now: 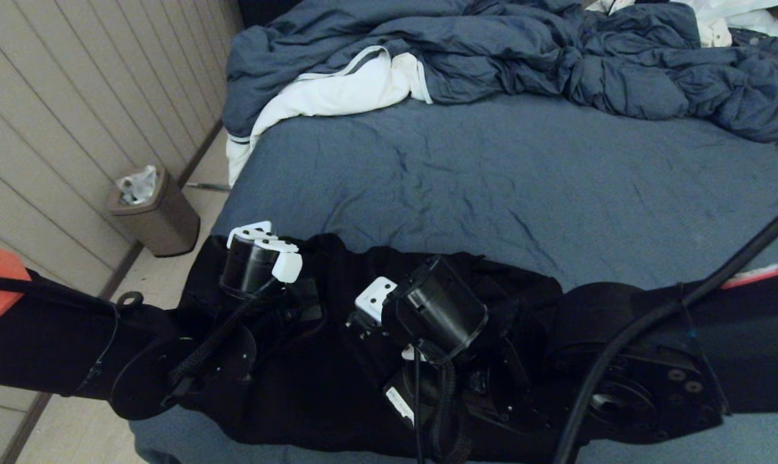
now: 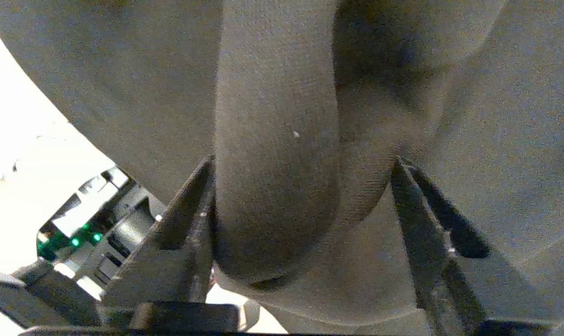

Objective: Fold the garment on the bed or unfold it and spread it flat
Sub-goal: Unfold the black sweatshirt

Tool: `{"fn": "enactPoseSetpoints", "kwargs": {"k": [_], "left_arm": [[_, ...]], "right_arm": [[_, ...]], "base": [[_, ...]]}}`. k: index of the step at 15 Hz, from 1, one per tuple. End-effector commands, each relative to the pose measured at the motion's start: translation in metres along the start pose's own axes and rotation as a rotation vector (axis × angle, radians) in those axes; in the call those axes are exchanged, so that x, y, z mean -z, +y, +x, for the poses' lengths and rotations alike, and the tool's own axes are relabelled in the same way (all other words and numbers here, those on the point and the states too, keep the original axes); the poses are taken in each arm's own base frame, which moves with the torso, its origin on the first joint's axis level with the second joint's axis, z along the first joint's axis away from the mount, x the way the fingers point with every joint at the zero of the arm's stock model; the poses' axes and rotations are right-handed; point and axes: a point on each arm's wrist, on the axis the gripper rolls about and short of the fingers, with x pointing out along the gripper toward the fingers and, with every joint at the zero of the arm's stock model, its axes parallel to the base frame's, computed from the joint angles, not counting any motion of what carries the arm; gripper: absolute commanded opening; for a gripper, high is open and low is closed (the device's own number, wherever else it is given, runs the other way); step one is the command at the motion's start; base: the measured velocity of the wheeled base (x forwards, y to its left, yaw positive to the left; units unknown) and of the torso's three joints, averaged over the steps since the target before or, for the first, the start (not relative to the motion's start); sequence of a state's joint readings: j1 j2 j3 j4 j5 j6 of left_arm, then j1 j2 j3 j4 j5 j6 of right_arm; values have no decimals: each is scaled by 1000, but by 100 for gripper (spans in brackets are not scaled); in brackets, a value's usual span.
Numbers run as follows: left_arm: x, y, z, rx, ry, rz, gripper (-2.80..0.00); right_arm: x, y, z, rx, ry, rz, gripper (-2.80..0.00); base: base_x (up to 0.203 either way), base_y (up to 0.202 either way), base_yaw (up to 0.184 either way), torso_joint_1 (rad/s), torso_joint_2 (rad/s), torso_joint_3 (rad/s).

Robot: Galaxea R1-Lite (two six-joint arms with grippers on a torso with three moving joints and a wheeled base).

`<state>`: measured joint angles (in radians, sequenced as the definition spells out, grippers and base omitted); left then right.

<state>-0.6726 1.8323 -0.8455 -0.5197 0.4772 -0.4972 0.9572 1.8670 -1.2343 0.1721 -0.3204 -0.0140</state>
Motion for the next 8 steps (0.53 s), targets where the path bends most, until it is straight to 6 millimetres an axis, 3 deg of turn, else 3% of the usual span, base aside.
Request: {"fn": "enactPoseSetpoints", "kwargs": {"k": [1,8], "left_arm": [[1,0,1,-2,-2,-3,-280],[1,0,2,-7,-5,-3,-280]], "right_arm": [[-1,0,0,2,-1,-5,0],[0,0,-1,2,0,-9,0]], "base": [[0,0,0,0,0,0],[0,0,0,0,0,0]]}}
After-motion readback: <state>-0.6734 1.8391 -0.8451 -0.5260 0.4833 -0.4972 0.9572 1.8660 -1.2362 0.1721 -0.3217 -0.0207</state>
